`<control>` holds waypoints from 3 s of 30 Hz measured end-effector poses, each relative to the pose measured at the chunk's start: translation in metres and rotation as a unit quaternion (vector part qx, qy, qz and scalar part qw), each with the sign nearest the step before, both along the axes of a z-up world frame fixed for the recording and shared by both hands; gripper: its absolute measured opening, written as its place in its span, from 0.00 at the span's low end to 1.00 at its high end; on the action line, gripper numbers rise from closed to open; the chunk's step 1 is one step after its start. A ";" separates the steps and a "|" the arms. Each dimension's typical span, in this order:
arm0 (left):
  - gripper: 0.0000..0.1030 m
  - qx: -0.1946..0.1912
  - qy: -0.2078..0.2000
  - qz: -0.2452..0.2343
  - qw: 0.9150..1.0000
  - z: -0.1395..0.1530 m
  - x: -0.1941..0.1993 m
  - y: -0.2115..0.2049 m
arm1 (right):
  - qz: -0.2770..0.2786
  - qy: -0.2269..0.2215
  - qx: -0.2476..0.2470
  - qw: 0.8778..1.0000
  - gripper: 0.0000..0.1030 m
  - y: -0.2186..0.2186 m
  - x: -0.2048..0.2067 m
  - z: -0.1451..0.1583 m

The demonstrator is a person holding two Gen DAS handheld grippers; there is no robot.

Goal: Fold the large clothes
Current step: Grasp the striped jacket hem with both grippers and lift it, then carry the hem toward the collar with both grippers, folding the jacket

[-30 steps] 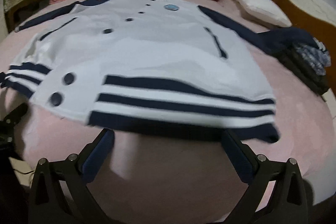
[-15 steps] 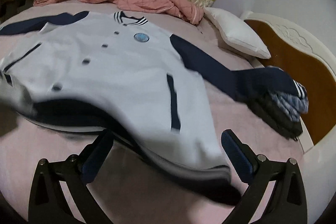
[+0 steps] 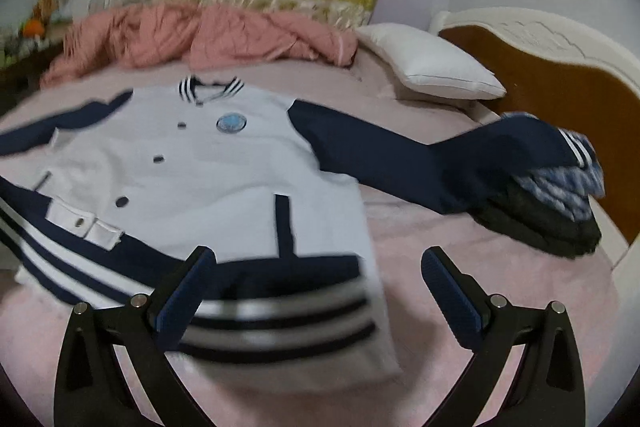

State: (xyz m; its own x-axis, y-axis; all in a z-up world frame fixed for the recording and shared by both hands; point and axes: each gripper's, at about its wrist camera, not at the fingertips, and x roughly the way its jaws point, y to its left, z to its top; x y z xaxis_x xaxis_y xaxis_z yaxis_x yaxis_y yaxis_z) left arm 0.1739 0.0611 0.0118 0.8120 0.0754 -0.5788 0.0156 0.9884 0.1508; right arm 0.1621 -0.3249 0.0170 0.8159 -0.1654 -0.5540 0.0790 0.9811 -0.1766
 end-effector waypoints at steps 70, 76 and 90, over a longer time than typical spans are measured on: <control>0.65 -0.173 -0.008 0.012 0.985 -0.018 0.082 0.105 | 0.005 0.023 0.053 0.998 0.86 -0.026 0.143 -0.032; 1.00 -0.188 -0.037 -0.074 0.979 0.016 0.037 0.061 | 0.033 -0.019 0.083 0.996 0.94 -0.011 0.094 0.000; 1.00 -0.169 0.152 -0.132 0.965 -0.061 0.083 -0.018 | 0.094 0.101 0.073 0.988 1.00 0.069 0.095 -0.054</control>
State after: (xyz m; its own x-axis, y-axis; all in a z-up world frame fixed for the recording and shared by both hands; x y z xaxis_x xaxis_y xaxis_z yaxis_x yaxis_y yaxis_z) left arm 0.2568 0.0429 -0.0494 0.5663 -0.3452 -0.7484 0.2669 0.9359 -0.2298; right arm 0.2574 -0.2561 -0.0367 0.6955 0.0718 -0.7149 -0.1286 0.9914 -0.0255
